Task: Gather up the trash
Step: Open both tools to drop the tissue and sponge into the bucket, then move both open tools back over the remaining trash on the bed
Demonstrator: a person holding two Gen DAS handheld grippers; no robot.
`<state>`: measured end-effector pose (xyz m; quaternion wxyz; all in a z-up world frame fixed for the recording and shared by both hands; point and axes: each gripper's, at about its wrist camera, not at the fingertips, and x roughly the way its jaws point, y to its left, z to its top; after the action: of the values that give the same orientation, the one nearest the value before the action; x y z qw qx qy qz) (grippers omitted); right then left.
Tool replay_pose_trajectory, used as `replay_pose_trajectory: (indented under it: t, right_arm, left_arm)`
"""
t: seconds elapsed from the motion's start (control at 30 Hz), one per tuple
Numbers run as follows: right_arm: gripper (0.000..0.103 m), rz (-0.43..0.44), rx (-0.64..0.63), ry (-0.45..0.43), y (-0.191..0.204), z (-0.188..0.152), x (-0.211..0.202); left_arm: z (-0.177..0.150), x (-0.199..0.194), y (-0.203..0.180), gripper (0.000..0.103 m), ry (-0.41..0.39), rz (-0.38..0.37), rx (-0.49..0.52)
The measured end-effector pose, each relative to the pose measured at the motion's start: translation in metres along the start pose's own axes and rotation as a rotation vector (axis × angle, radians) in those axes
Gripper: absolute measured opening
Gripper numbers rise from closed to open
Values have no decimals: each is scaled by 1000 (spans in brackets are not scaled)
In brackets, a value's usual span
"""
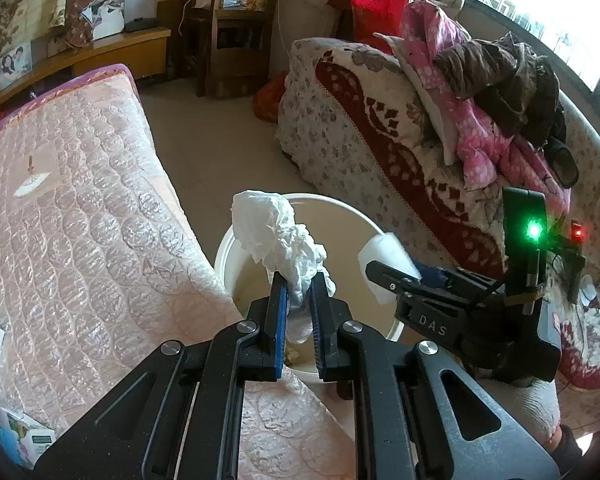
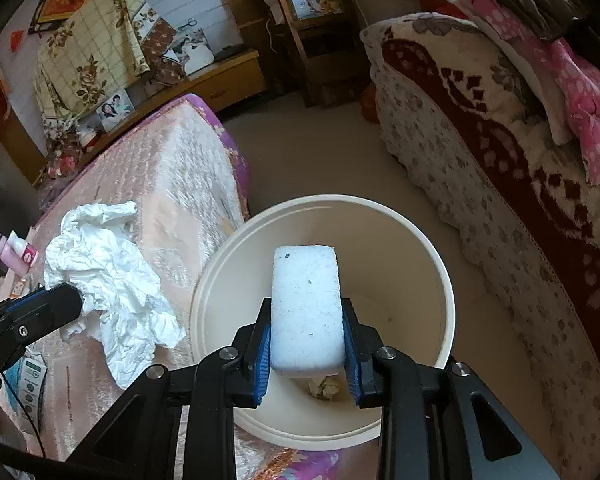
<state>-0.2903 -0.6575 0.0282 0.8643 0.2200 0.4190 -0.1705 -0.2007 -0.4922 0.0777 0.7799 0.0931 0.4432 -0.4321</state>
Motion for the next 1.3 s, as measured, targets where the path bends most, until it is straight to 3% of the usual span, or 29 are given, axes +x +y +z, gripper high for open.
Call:
replay_pose_trajectory:
  t: [0.03, 0.13, 0.97, 1.17, 1.3]
  right_arm:
    - [49, -2, 4, 0, -1, 0, 1]
    - [53, -1, 19, -2, -4, -1, 1]
    - [55, -30, -56, -43, 27, -3, -15]
    - [64, -32, -111, -78, 53, -7, -31]
    - [64, -13, -143, -84, 73, -11, -37]
  left_arm:
    - [0, 1, 1, 14, 5, -3, -5]
    - [-2, 2, 5, 29, 9, -13, -18]
    - [-16, -43, 32, 29, -80, 59, -70]
    - [-24, -65, 46, 30, -118, 75, -94]
    - [-31, -81, 56, 44, -148, 84, -119]
